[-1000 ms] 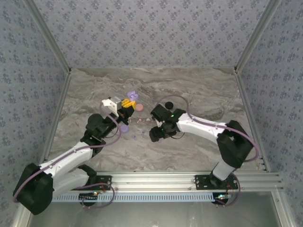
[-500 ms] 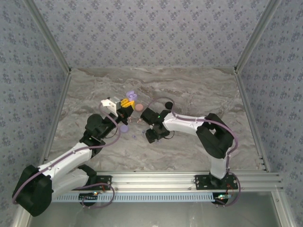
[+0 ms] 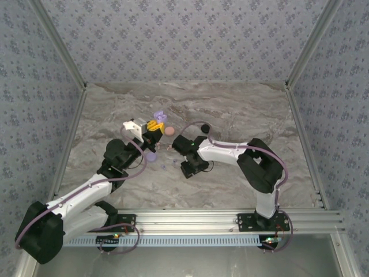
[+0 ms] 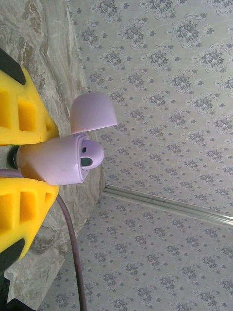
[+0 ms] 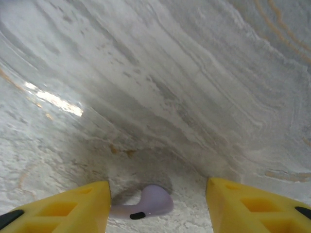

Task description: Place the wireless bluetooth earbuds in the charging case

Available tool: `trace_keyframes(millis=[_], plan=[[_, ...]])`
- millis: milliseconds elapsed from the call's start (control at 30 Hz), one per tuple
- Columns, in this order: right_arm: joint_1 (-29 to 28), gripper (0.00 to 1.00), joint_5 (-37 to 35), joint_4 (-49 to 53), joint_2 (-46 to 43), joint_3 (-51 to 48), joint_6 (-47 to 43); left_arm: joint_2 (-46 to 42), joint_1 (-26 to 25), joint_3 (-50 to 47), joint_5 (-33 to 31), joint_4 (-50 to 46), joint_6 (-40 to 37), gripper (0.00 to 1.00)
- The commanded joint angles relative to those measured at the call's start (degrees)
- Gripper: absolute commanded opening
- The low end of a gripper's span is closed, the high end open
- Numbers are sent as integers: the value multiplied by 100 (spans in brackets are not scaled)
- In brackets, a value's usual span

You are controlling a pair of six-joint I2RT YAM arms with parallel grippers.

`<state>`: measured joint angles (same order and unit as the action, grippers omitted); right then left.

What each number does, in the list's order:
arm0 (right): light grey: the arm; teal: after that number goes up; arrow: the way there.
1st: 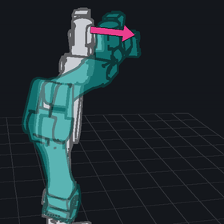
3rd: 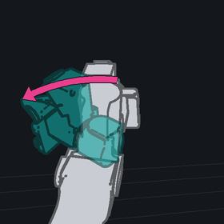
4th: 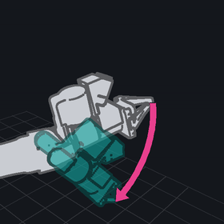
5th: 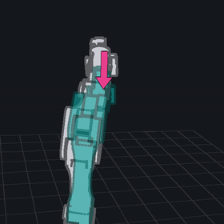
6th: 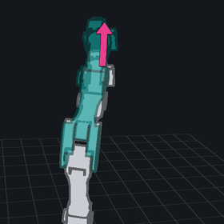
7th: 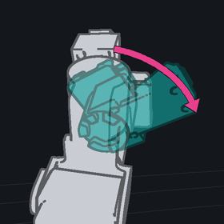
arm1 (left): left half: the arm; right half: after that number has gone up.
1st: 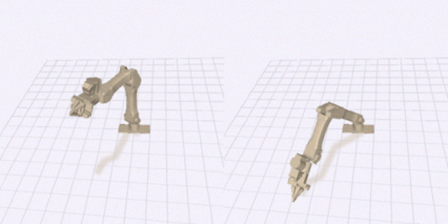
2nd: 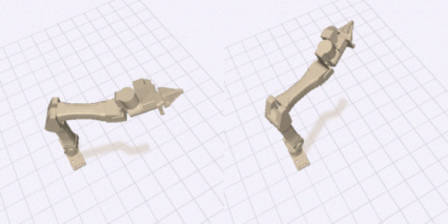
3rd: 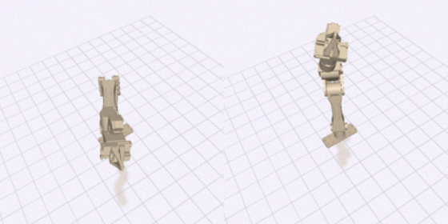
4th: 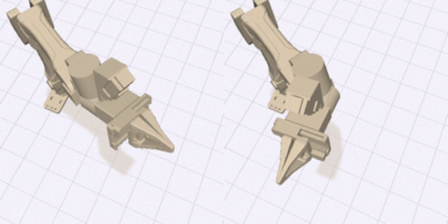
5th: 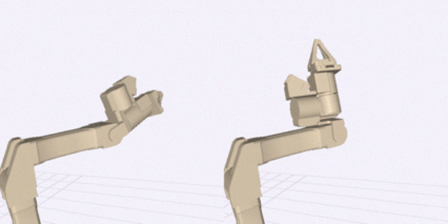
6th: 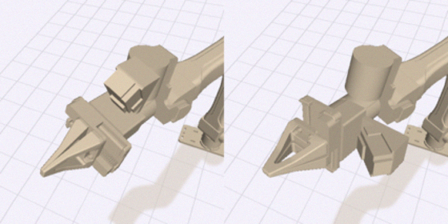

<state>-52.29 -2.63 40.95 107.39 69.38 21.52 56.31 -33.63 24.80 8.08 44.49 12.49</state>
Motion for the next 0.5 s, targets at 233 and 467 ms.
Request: trace_keyframes(millis=[233, 467], plan=[[-51, 49, 59, 448, -222, -219, -54, 20, 32, 148, -45, 33, -96, 0], [54, 50, 315, 306, -395, -155, -28, -5, 32, 139, -51, 7, -105, 0]])
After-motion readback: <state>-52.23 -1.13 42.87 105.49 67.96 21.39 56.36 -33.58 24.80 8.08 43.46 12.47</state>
